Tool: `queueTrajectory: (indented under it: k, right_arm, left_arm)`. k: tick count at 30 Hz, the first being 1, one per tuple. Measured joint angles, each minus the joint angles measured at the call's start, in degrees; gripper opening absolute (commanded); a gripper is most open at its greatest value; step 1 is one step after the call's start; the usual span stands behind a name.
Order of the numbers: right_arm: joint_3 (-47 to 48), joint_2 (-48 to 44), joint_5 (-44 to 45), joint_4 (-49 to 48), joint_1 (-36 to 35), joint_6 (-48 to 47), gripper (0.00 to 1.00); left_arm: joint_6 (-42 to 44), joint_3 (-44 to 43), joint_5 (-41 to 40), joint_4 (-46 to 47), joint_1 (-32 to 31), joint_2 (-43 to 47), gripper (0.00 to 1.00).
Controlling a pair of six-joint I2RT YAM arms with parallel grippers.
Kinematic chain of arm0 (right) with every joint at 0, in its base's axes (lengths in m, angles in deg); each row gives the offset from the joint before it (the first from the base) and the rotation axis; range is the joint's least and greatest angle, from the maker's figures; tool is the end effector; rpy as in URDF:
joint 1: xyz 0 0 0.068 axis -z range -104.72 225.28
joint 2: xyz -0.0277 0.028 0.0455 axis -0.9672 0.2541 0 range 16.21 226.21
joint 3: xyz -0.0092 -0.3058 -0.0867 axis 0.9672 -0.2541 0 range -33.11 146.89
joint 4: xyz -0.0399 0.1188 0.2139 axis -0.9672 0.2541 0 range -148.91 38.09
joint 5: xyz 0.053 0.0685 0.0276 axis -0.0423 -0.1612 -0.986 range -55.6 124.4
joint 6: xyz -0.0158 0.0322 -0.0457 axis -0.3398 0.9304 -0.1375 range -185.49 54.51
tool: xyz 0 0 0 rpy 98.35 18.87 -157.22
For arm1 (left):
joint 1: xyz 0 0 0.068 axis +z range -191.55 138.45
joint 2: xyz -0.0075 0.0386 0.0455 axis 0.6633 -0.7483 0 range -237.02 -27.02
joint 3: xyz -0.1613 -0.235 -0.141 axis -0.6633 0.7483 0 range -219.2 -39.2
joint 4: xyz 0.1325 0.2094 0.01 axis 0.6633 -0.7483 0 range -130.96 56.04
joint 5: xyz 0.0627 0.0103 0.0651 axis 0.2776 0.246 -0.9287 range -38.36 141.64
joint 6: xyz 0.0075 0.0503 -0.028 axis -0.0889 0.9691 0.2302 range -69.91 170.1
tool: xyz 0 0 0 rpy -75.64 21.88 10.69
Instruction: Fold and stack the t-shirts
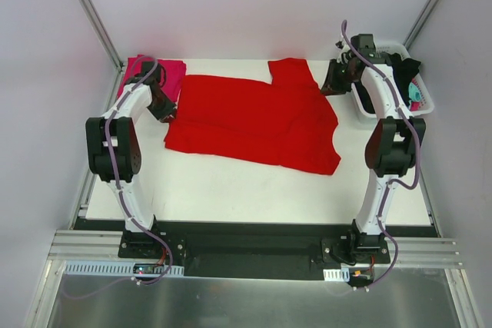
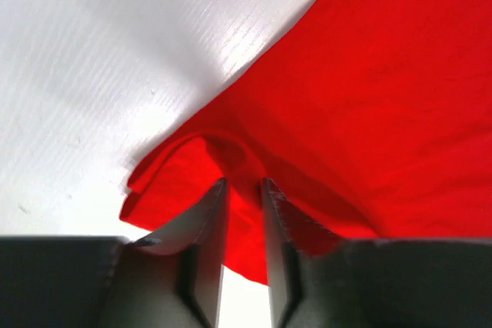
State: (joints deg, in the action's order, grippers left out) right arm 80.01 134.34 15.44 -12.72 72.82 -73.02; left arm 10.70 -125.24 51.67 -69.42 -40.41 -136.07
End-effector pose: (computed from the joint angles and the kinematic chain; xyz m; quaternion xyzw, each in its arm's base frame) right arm 0.4712 0.0337 0.3385 -0.1356 0.9220 0.1408 0.3342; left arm 0.4175 0.0083 0.2734 -0.3334 0.9028 -0.0892 0.2566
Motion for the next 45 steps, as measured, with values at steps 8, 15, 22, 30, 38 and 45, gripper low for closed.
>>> queueTrajectory:
  k: [8, 15, 22, 30, 38, 45]
  right_arm:
    - [-5.4, -3.8, -0.5, -0.9, -5.2, -0.1, 0.31]
    - [-11.3, -7.3, -2.3, -0.7, -8.1, 0.3, 0.31]
    - [-13.0, -7.1, -2.1, -0.5, -8.3, 0.5, 0.29]
    - [-13.7, -5.9, -2.2, -0.6, -9.0, 1.1, 0.19]
    - [-17.1, -6.6, -1.6, -2.2, -11.7, 2.4, 0.01]
    - [-40.2, -14.6, 1.4, -7.5, -13.2, 5.5, 0.01]
  left_arm:
    - [0.3, -1.0, 1.3, -0.1, -0.5, -3.7, 0.99]
    - [0.2, 1.9, -2.7, 0.7, -11.8, 0.8, 0.99]
    - [-2.4, 11.2, -3.7, 1.2, -27.0, 7.9, 0.99]
    - [-5.5, 19.6, -4.8, 2.7, -28.8, 10.5, 0.99]
    - [-6.1, 20.4, -5.9, 4.7, -28.4, 10.5, 0.99]
    - [-4.0, 18.1, -5.9, 4.8, -23.4, 10.5, 0.99]
